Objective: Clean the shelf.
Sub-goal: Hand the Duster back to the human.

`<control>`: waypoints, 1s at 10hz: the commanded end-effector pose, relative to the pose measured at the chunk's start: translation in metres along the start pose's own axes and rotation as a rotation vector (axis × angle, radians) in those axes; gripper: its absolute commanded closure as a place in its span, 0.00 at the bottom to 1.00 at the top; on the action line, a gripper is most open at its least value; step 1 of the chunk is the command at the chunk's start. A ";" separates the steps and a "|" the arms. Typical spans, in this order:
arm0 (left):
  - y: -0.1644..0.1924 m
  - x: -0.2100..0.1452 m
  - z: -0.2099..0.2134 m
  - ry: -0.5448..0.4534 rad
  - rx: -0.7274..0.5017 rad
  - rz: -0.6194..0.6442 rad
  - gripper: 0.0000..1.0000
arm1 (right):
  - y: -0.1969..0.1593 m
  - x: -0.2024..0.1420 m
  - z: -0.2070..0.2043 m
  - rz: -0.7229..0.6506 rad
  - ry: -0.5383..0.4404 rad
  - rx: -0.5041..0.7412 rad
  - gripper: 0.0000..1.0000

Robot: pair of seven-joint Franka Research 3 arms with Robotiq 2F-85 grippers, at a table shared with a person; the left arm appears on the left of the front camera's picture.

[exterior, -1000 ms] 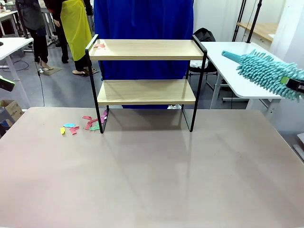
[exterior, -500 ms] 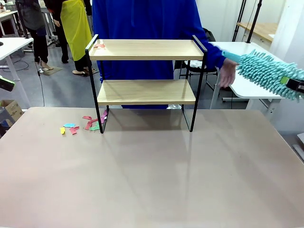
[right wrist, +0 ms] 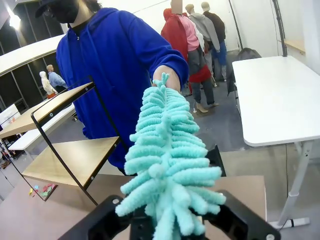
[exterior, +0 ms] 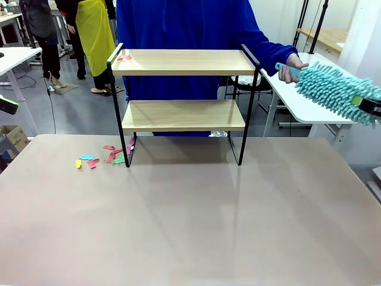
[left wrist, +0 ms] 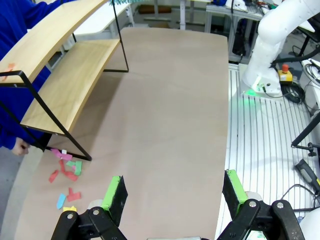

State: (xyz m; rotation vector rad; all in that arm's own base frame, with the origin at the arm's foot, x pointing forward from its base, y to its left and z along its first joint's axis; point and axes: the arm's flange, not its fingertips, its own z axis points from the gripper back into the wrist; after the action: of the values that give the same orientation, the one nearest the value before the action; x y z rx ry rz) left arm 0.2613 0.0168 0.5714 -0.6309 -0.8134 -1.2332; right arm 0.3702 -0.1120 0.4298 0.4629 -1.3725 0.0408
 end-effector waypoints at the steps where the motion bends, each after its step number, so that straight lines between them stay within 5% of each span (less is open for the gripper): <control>1: 0.002 0.002 0.000 -0.020 -0.010 -0.016 0.00 | 0.000 0.000 0.000 0.000 0.000 0.000 0.25; 2: 0.002 0.002 0.000 -0.020 -0.010 -0.016 0.00 | 0.000 -0.001 0.000 0.002 -0.010 -0.013 0.24; 3: 0.002 0.002 0.000 -0.020 -0.010 -0.016 0.00 | -0.001 0.001 0.001 -0.039 -0.012 -0.001 0.00; 6: 0.002 0.002 0.000 -0.020 -0.010 -0.016 0.00 | 0.001 0.025 0.014 -0.103 -0.093 0.006 0.00; 10: 0.002 0.002 0.000 -0.020 -0.010 -0.016 0.00 | 0.001 0.131 0.071 -0.307 -0.340 0.095 0.00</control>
State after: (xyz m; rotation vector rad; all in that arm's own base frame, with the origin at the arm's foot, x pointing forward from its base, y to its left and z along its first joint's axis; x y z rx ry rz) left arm 0.2619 0.0170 0.5709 -0.6305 -0.8106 -1.2329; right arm 0.3372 -0.1538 0.5486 0.7071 -1.5992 -0.1863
